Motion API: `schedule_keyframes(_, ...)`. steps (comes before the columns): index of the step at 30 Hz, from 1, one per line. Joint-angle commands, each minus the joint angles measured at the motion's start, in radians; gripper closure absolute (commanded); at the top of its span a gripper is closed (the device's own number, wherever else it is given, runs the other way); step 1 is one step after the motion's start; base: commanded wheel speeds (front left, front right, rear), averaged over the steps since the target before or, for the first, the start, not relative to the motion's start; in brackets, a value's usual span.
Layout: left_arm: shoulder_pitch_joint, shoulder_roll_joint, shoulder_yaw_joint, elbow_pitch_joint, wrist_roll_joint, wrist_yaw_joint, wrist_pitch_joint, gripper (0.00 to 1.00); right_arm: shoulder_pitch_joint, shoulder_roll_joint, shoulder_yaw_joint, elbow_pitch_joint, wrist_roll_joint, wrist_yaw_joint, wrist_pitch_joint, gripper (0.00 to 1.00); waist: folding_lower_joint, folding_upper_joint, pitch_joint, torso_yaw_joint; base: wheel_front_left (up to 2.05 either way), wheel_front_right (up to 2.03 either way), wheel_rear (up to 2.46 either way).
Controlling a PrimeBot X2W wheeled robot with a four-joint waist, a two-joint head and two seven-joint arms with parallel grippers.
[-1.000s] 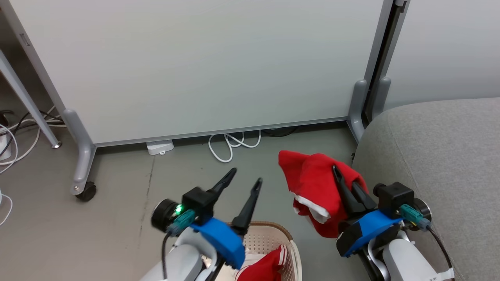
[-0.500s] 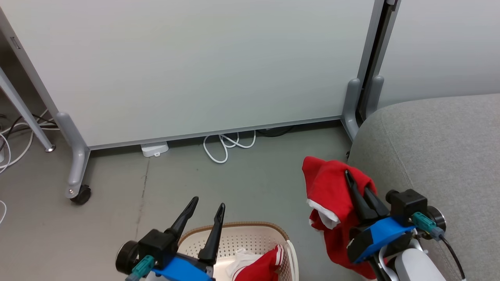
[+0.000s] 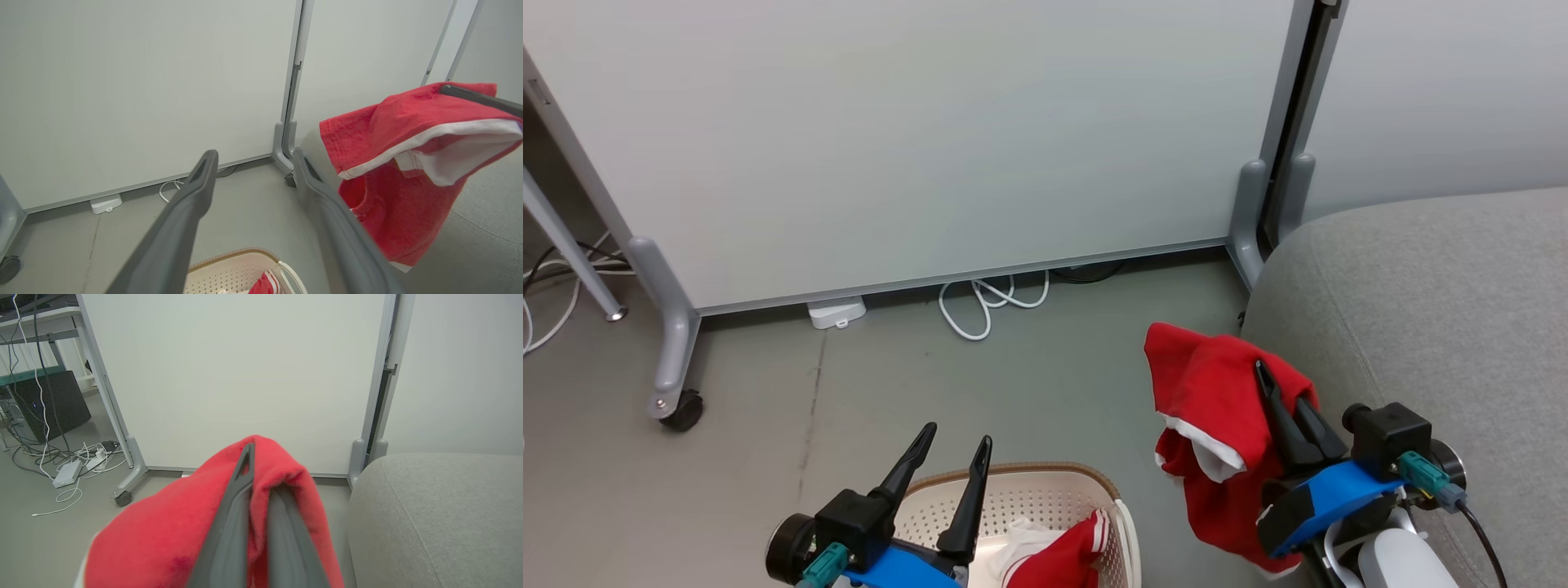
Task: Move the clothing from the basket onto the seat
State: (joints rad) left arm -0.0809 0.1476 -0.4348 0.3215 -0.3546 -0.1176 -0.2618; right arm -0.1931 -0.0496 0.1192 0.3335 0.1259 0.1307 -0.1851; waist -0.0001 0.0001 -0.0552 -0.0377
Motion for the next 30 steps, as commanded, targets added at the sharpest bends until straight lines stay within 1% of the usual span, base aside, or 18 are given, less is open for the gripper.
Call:
schedule_keyframes(1,0.006,-0.004,0.007,0.006,0.005,-0.007,-0.005,0.00,0.017,-0.001,-0.005,-0.009,0.006,0.000,0.004,1.00,0.0001,-0.0001,0.004,-0.014,0.00,0.00,0.00)
schedule_keyframes(7,-0.004,-0.013,0.015,0.012,0.014,-0.013,-0.005,0.00,0.013,-0.002,-0.008,-0.014,0.003,0.000,0.005,1.00,0.0001,-0.0001,0.015,-0.065,0.00,0.00,0.00)
schedule_keyframes(13,-0.014,-0.019,0.012,0.012,0.017,-0.015,-0.005,0.00,0.003,-0.001,-0.004,-0.016,0.005,0.000,0.002,1.00,0.0001,-0.0001,0.028,-0.142,0.00,0.00,0.00)
schedule_keyframes(14,-0.014,-0.019,0.012,0.012,0.017,-0.015,-0.005,0.00,0.003,-0.001,-0.004,-0.016,0.005,0.000,0.002,1.00,0.0001,-0.0001,0.028,-0.142,0.00,0.00,0.00)
schedule_keyframes(15,-0.024,-0.020,0.001,0.009,0.012,-0.015,-0.005,0.00,-0.001,-0.002,-0.008,-0.013,0.004,0.000,0.000,1.00,0.0001,-0.0001,0.033,-0.168,0.00,0.00,0.00)
schedule_keyframes(16,-0.024,-0.020,0.001,0.009,0.012,-0.015,-0.005,0.00,-0.001,-0.002,-0.008,-0.013,0.004,0.000,0.000,1.00,0.0001,-0.0001,0.033,-0.168,0.00,0.00,0.00)
schedule_keyframes(21,-0.042,-0.020,-0.012,0.003,0.005,-0.015,-0.005,0.00,-0.005,-0.001,-0.013,-0.016,0.008,0.000,-0.002,1.00,0.0001,-0.0001,0.046,-0.232,0.00,0.00,0.00)
schedule_keyframes(25,-0.050,-0.018,-0.007,0.004,-0.002,-0.013,-0.005,0.00,-0.017,-0.001,-0.005,-0.013,0.009,0.000,-0.002,1.00,0.0001,-0.0001,0.056,-0.291,0.00,0.00,0.00)
schedule_keyframes(30,-0.056,-0.022,-0.003,0.007,0.002,-0.013,-0.005,0.00,-0.021,-0.001,-0.015,-0.010,0.005,0.000,-0.011,1.00,0.0001,-0.0001,0.067,-0.349,0.00,0.00,0.00)
